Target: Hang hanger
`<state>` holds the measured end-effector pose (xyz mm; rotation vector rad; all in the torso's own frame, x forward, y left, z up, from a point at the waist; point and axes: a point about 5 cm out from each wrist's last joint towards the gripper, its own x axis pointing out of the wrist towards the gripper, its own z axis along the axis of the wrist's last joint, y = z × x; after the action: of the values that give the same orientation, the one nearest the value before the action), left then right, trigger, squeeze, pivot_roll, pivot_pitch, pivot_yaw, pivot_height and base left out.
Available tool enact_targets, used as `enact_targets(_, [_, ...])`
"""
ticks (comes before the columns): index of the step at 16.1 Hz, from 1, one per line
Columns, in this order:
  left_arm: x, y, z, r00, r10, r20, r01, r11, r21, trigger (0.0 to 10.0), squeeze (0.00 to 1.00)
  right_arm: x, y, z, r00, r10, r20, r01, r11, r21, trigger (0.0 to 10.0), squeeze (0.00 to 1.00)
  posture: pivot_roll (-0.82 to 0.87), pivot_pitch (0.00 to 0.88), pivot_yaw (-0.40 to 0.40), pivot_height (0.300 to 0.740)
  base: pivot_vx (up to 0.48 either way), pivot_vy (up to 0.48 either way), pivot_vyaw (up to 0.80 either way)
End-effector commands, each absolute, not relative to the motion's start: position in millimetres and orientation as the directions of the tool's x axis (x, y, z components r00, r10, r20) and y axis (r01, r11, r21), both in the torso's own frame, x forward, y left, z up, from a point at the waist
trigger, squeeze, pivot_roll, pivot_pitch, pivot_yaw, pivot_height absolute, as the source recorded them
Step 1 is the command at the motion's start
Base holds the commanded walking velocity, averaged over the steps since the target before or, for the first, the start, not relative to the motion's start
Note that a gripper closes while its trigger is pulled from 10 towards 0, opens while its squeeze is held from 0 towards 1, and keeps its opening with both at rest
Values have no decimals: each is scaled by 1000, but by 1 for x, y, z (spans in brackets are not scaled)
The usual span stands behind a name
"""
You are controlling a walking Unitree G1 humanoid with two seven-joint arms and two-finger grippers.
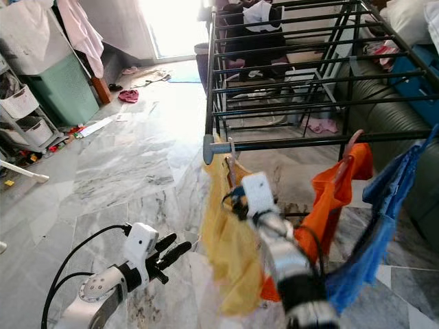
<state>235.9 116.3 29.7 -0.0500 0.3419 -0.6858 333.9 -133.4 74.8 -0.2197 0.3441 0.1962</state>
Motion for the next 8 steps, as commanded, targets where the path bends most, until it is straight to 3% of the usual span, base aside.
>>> enact_targets(1, [234,120,30,721,-627,-295,614,776,-147,10000,0,341,-134,77,924,144,-354,-218,959,-180,0,0,-39,20,97,740,0,0,0])
enact_targets(8, [230,120,31,722,-625,-297,613,777,-146,10000,0,349,-136,77,916,186,-356,-269,942,-201,0,0,-43,21,89,740,0,0,0])
